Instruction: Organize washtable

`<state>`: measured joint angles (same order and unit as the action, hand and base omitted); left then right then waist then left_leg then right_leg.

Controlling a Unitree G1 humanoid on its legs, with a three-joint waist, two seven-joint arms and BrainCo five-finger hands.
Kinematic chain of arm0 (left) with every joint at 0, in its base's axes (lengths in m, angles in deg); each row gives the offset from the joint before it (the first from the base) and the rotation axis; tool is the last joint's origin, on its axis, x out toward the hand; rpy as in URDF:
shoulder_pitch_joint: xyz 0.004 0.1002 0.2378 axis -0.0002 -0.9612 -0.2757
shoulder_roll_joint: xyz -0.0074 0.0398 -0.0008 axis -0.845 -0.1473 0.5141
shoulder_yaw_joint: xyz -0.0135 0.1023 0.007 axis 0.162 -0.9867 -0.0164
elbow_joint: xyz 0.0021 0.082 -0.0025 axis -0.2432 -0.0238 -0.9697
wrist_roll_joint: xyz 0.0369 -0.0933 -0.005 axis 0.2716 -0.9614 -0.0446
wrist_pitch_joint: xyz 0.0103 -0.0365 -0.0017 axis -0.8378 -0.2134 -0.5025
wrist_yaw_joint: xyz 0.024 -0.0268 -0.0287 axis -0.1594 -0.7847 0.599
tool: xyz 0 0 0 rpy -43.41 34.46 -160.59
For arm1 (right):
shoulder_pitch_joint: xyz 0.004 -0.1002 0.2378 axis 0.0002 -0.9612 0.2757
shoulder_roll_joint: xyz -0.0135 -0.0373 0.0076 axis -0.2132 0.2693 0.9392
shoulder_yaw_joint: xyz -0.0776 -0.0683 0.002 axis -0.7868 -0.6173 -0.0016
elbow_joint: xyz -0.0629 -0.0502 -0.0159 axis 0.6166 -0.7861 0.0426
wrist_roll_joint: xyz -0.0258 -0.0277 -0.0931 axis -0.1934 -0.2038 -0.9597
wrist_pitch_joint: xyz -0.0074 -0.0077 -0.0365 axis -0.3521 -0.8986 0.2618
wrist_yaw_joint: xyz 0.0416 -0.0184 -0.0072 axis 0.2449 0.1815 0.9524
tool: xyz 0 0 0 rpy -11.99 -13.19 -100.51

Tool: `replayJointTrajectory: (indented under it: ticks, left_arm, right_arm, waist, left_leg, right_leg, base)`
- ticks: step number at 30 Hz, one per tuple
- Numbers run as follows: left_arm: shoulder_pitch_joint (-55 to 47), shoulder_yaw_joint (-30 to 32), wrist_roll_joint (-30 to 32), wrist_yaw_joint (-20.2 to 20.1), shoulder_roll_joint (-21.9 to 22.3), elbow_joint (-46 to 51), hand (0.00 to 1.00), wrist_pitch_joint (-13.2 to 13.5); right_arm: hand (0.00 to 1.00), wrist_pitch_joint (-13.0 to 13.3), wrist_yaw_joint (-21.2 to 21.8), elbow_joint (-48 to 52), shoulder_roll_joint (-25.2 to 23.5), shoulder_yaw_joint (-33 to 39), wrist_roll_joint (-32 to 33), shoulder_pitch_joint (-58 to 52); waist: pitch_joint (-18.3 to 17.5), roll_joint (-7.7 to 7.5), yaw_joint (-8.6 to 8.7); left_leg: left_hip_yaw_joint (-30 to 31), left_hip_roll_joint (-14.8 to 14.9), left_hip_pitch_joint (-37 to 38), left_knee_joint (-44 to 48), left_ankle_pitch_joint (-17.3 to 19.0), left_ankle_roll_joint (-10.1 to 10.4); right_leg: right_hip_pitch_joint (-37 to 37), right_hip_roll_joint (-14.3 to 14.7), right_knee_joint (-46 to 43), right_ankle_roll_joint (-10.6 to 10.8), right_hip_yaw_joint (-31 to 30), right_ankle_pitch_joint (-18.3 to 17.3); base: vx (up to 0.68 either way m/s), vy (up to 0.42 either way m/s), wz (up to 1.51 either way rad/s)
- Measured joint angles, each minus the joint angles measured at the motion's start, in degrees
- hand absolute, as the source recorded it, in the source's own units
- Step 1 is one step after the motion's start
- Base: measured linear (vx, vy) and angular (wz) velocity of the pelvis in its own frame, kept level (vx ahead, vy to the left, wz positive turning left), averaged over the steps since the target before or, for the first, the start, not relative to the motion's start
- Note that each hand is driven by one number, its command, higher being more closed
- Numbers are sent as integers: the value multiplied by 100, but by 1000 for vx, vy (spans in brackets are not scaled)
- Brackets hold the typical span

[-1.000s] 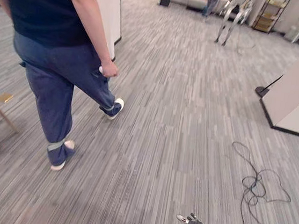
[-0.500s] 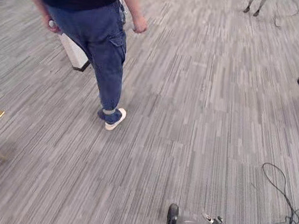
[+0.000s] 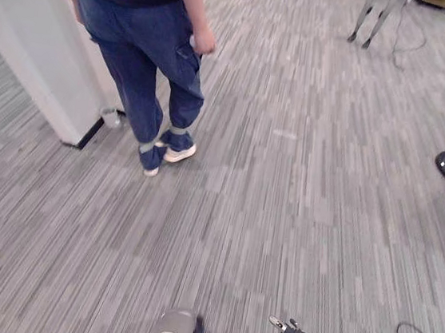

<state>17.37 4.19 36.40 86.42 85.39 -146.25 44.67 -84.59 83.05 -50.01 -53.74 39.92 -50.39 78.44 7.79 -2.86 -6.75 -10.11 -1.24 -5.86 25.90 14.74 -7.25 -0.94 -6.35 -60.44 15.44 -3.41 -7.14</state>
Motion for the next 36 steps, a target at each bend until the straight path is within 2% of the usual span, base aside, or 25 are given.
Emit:
replayJointTrajectory:
  ticks: [2,3,5,7,10,12,14,15,16,17,18,19,21,23,24,26,27,28,29,30,31,33,34,35,36]
  left_arm:
    - [70,-32,6,-2,32,7,0,0]
    - [126,-97,13,-9,-25,-8,0,3]
    - [218,-109,-5,-13,-79,-8,0,-1]
    - [481,-237,6,-18,-40,19,0,15]
    - [614,-281,48,-43,-38,40,0,102]
    - [457,-250,133,-41,30,28,0,117]
    - [375,46,135,-65,75,-18,0,133]
    - [368,293,138,-88,198,-58,0,52]
    - [364,410,137,-94,290,-61,0,16]
    - [249,527,122,-101,425,-68,0,-43]
    - [157,555,123,-99,462,-86,0,-85]
    - [192,546,126,-104,445,-72,0,-91]
    - [217,322,93,-107,329,9,0,-97]
    - [144,91,-12,-116,266,162,0,-76]
    - [85,-20,-12,-118,282,183,0,-58]
    - [-75,-87,-11,-120,355,171,0,-51]
    - [-148,-89,-11,-119,390,156,0,-63]
    - [-375,-86,-9,-119,475,147,0,-66]
    - [-423,-87,-8,-119,512,140,0,-61]
    - [-426,-52,-8,-120,495,103,0,-39]
    - [-449,-3,-26,-129,474,22,0,-35]
    - [-537,-10,-106,-121,367,-8,0,-35]
    - [-585,-25,-105,-113,329,-25,0,-60]
    - [-611,-34,-109,-114,314,-18,0,-60]
    - [-597,-77,-108,-112,192,-12,0,-64]
  right_arm:
    - [0,29,25,77,72,1,-122,-3]
    - [0,41,26,149,84,31,-120,-18]
    - [0,54,24,248,104,241,-112,-101]
    - [0,34,18,306,181,430,156,-255]
    - [0,14,21,342,157,503,291,-248]
    - [0,-13,40,475,124,721,436,-268]
    - [0,-38,13,410,96,769,420,-323]
    - [0,-93,17,426,119,915,435,-374]
    - [0,-105,10,432,194,927,424,-377]
    - [0,-145,-5,456,316,747,399,-348]
    - [0,-142,-12,444,376,546,345,-339]
    - [0,-140,-24,445,381,538,312,-332]
    - [0,-167,-84,234,367,325,274,-230]
    - [0,-156,-112,220,348,196,261,-191]
    - [0,-151,-112,219,345,200,259,-120]
    - [0,-131,-100,244,313,195,210,-33]
    - [0,-125,-103,244,296,171,167,-14]
    - [0,-105,-101,241,247,-33,3,-4]
    - [0,-102,-95,230,195,-61,-79,1]
    - [0,-106,-22,212,155,-93,-230,11]
    - [0,-98,-3,204,102,-143,-330,-2]
    - [0,-95,-3,160,22,-156,-412,-7]
    - [0,-66,10,142,-29,-161,-488,3]
    - [0,-34,11,157,-48,-150,-502,-1]
    - [0,-8,16,228,-70,-135,-518,-1]
  waist:
    - [44,151,93]
    - [55,149,180]
    - [70,127,324]
    - [127,236,438]
    - [242,226,486]
    - [141,368,638]
    - [64,343,610]
    - [-42,508,622]
    - [-48,621,589]
    - [-16,814,558]
    - [88,869,483]
    - [153,917,432]
    - [319,599,295]
    - [339,506,274]
    - [339,506,269]
    - [320,570,257]
    - [324,582,215]
    - [223,569,42]
    - [190,492,29]
    - [175,441,38]
    - [111,324,36]
    - [37,204,47]
    - [-23,81,153]
    - [-10,113,202]
    - [-18,90,320]
  left_leg:
    - [94,-11,962,-753,0,0]
    - [139,-6,1510,-1223,0,0]
    - [252,8,1960,-1583,5,16]
    - [534,140,2282,-1848,108,148]
    - [637,312,2754,-2233,337,334]
    - [830,689,3175,-2360,722,426]
    - [987,940,2847,-1020,842,322]
    - [1147,1173,2152,443,562,540]
    - [1170,1312,1835,1128,140,593]
    - [1099,1587,1431,2148,-1234,664]
    - [827,1852,1005,3069,-1318,632]
    - [678,1916,833,3443,-955,603]
    - [482,1589,11,3784,-51,754]
    - [503,1249,-786,3169,231,854]
    - [496,998,-1178,2159,219,923]
    - [721,782,-1391,-129,-237,1295]
    - [781,790,-1426,-335,-707,1357]
    - [703,723,-1410,7,-1088,1157]
    - [659,708,-1476,303,-760,1095]
    - [575,741,-1529,780,-356,821]
    - [341,708,-1396,989,-113,544]
    - [20,627,-1068,1002,139,390]
    - [-260,481,-443,731,376,273]
    - [-337,406,-186,573,432,241]
    - [-405,287,327,221,500,203]
  right_leg:
    - [-440,1,-535,-416,717,-224]
    - [-700,21,-358,-872,1062,-485]
    - [-1133,-3,464,-1211,1422,-728]
    - [-1635,-75,2110,-1209,1681,-732]
    - [-1884,-263,4776,-989,1819,267]
    - [-2054,-302,4750,-1100,1867,411]
    - [-1895,-46,4496,-1364,1744,902]
    - [-1753,204,4532,-1479,1771,1286]
    - [-1662,358,4529,-1473,1757,1339]
    - [-1272,702,4713,-1556,1682,1194]
    - [-839,942,4982,-1709,1475,1064]
    - [-570,1000,5102,-1787,1359,988]
    - [392,887,5503,-1876,958,680]
    - [810,733,5572,-1780,795,335]
    - [967,642,5551,-1684,629,71]
    - [1166,557,5552,-1487,281,-296]
    - [1251,531,5572,-1462,84,-398]
    - [1396,417,5622,-1521,-406,-654]
    - [1393,385,5552,-1543,-537,-688]
    - [1267,393,5117,-1488,-745,-724]
    - [1019,308,4374,-1234,-966,-875]
    - [724,233,3384,-1035,-1249,-913]
    - [333,181,2056,-298,-1329,-431]
    - [197,146,1609,-34,-1305,-169]
    - [-54,81,736,-76,-1028,-16]
  base:
    - [588,91,-11]
    - [474,22,-1]
    - [438,-16,28]
    - [533,-59,73]
    - [482,-103,48]
    - [734,-242,70]
    - [736,-303,47]
    - [611,-309,25]
    - [788,-325,-14]
    - [833,-241,-72]
    - [843,-199,-86]
    - [808,-156,-83]
    - [777,-102,-61]
    - [656,47,-49]
    - [667,144,-68]
    - [491,234,-84]
    - [747,446,-143]
    - [650,384,-132]
    - [775,425,-131]
    - [580,301,-67]
    - [559,301,-59]
    - [516,269,-62]
    - [500,238,-71]
    - [485,209,-58]
    - [365,142,-20]
